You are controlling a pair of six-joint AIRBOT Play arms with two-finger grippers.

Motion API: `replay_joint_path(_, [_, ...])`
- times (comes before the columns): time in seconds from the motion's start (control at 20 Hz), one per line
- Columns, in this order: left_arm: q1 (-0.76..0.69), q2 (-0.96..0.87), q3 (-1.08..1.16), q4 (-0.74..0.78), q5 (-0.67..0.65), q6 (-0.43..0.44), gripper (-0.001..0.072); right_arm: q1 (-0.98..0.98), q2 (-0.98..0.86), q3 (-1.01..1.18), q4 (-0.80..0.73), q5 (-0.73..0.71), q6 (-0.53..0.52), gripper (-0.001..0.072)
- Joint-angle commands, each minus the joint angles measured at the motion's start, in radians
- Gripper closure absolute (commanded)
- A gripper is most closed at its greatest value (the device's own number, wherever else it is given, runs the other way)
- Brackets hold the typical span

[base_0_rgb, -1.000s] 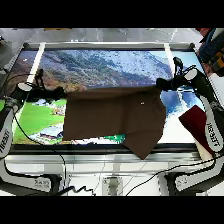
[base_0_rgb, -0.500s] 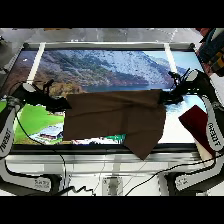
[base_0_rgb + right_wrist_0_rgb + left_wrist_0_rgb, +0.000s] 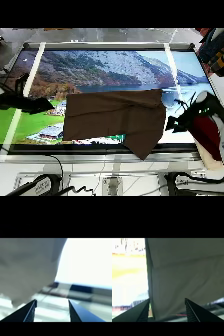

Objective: Fold the clothes and pants, and hang the long-sleeved shirts on hangers.

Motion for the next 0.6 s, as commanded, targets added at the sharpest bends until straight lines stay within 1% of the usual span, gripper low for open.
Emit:
replay_joint_path(0.0, [0.016, 0.146, -0.136, 0.015, -0.008, 0.023, 0.0251, -0.012, 0.104, -0.269, 0.114, -0.085, -0.005, 0.0288])
replay_joint_path(0.2, [0.016, 0.188, -0.28, 0.029, 0.032, 0.022, 0.0251, -0.012, 0.106, -0.423, 0.273, -0.309, -0.006, 0.029])
replay_joint_path(0.25, [0.016, 0.188, -0.315, 0.058, 0.071, 0.016, 0.0251, -0.012, 0.106, -0.444, 0.29, -0.362, -0.019, 0.0365])
replay_joint_path(0.3, [0.016, 0.188, -0.353, 0.095, 0.119, -0.01, 0.0252, -0.012, 0.106, -0.457, 0.301, -0.402, -0.043, 0.0475])
replay_joint_path(0.35, [0.017, 0.185, -0.386, 0.127, 0.142, -0.029, 0.0251, -0.012, 0.106, -0.461, 0.313, -0.425, -0.07, 0.0542])
replay_joint_path(0.45, [0.027, 0.167, -0.431, 0.138, 0.145, -0.038, 0.0251, -0.012, 0.106, -0.462, 0.348, -0.44, -0.144, 0.0562])
replay_joint_path(0.5, [0.037, 0.158, -0.448, 0.138, 0.146, -0.038, 0.0251, -0.012, 0.106, -0.462, 0.375, -0.439, -0.188, 0.0694])
replay_joint_path(0.55, [0.048, 0.148, -0.459, 0.138, 0.15, -0.036, 0.0251, -0.012, 0.106, -0.462, 0.404, -0.435, -0.231, 0.07])
